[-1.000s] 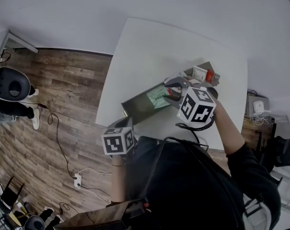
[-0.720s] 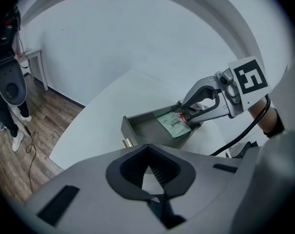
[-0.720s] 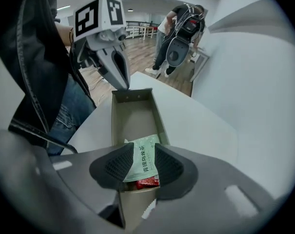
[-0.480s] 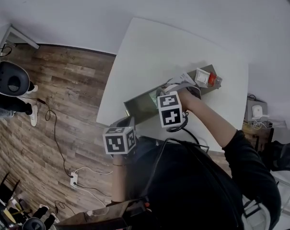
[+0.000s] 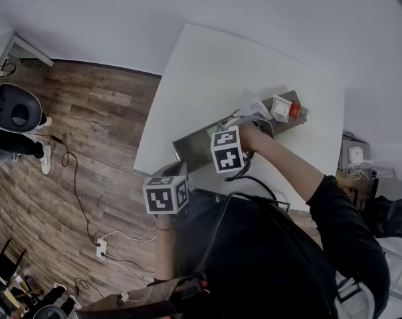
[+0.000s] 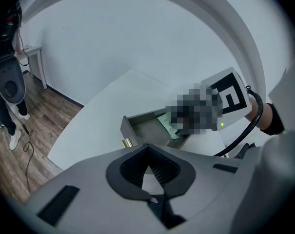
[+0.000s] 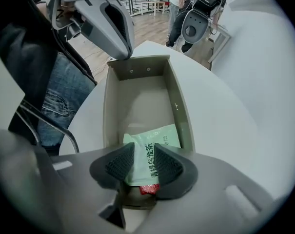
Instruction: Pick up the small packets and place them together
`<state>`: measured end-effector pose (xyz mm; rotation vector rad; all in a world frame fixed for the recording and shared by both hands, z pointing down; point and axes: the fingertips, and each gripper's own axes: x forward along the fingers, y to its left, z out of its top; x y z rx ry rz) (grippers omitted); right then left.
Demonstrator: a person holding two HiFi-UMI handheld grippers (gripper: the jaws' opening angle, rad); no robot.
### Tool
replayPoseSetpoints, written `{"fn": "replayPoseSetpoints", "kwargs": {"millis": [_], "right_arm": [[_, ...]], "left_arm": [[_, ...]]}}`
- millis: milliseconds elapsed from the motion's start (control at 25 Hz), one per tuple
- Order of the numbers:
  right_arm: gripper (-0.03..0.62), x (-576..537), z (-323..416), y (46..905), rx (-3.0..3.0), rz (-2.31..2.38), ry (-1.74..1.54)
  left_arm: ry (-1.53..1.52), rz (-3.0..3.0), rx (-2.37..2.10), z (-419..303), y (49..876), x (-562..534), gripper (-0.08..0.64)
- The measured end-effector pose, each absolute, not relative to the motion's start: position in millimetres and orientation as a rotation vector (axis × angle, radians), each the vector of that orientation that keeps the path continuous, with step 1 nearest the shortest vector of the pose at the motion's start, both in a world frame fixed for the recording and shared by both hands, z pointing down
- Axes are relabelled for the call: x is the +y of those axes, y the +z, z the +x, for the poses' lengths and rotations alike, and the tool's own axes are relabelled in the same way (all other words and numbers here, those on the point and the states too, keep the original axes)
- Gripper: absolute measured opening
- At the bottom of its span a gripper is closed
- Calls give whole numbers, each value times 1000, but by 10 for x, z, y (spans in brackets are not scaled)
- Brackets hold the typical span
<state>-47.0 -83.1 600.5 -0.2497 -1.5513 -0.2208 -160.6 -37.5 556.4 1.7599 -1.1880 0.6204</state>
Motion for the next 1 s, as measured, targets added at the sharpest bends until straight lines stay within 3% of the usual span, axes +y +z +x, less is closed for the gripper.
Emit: {"fn": "replayPoseSetpoints", "kwargs": {"millis": [360, 520, 1000], "right_arm": [[75, -803, -453, 6032, -1491, -261, -271], [8, -811, -461, 6028, -1501, -247, -315], [2, -777, -431, 5932, -1580, -216, -314]], "left_arm": [[623, 1762, -1182, -1589, 5565, -371, 0], [622, 1763, -1179, -1592, 5567, -374, 0], [624, 1760, -1183, -1594, 5568, -383, 0]]}}
